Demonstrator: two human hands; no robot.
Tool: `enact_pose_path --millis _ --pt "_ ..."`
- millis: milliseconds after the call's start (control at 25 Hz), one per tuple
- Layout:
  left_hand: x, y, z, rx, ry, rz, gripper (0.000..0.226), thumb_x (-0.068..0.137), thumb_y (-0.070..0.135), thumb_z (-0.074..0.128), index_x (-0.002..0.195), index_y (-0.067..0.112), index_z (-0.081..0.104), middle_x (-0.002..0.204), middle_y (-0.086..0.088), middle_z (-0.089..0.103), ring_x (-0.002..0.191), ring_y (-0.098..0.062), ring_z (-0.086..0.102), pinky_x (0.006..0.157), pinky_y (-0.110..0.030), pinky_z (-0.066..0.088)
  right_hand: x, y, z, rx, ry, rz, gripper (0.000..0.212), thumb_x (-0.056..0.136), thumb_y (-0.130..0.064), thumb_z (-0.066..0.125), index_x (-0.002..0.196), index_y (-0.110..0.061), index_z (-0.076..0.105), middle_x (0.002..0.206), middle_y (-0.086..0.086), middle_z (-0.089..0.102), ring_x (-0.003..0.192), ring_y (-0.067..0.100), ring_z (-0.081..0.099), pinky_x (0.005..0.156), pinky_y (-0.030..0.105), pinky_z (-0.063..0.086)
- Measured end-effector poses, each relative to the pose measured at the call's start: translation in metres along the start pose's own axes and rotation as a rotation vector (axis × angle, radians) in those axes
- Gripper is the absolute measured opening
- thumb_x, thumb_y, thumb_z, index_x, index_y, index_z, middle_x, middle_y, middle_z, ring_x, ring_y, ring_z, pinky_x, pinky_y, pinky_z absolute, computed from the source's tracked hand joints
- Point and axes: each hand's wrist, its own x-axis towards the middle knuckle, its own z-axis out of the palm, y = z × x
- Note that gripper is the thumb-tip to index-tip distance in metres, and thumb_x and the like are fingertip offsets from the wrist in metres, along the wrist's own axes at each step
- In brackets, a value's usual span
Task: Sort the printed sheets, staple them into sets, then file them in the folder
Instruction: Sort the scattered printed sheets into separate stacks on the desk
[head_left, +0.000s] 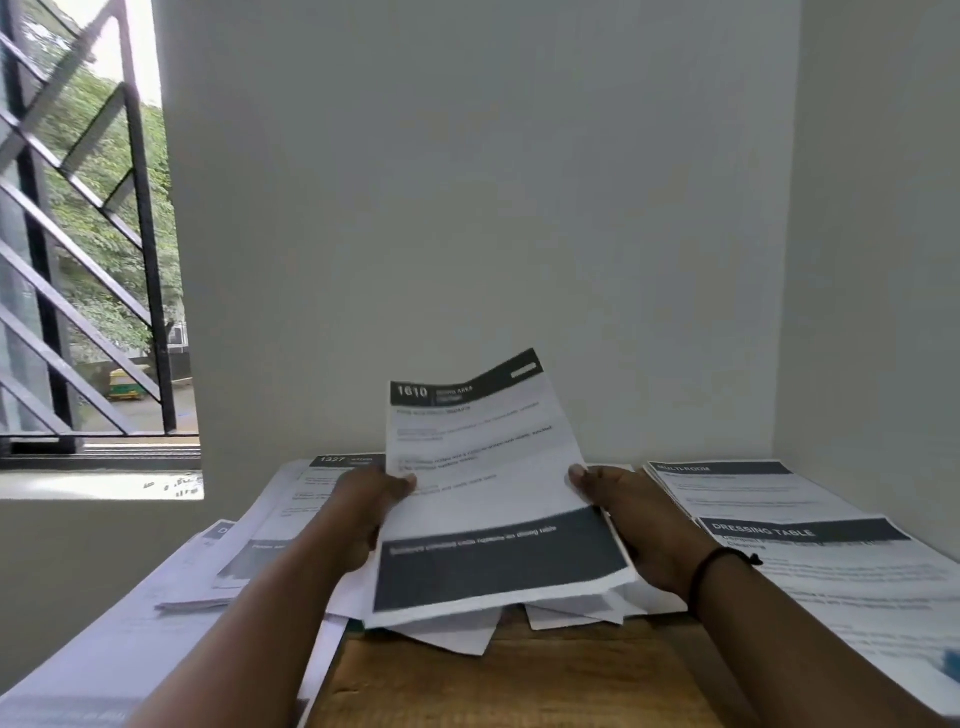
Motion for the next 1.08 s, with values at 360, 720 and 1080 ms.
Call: enact_pose_path --millis 360,720,1080 --pt "0.028 0.007 -0.057 -0.45 0.521 0.009 0.039 0.086 0.019 0.066 0.121 0.006 0.055 0.104 -0.014 0.06 0.088 -0.028 0.06 0.069 -0.031 0.049 0.005 0.015 -0.001 -1.315 0.001 -0.108 0.066 0.075 -0.079 0.049 0.114 -0.027 0.061 0.123 -0.004 0.059 0.117 0.018 0.052 0.096 0.033 0.04" --pt "0.028 0.008 -0.054 -0.363 0.549 0.036 0.034 0.087 0.02 0.065 0.117 0.007 0.059 0.103 -0.011 0.062 0.071 -0.022 0.057 0.056 -0.032 0.046 -0.016 0.02 0.039 -1.335 -0.276 -0.262 0.053 0.079 -0.066 0.057 0.118 -0.032 0.063 0.12 -0.013 0.062 0.11 0.008 0.053 0.092 0.029 0.044" --pt "0.036 0.0 -0.049 -0.19 0.354 -0.056 0.038 0.08 0.019 0.067 0.114 0.003 0.06 0.085 -0.015 0.061 0.064 -0.028 0.057 0.066 -0.031 0.05 -0.013 -0.007 0.022 -0.909 0.531 -0.422 0.021 0.096 -0.029 0.043 0.103 -0.021 0.06 0.1 0.004 0.069 0.09 0.026 0.06 0.065 0.028 0.035"
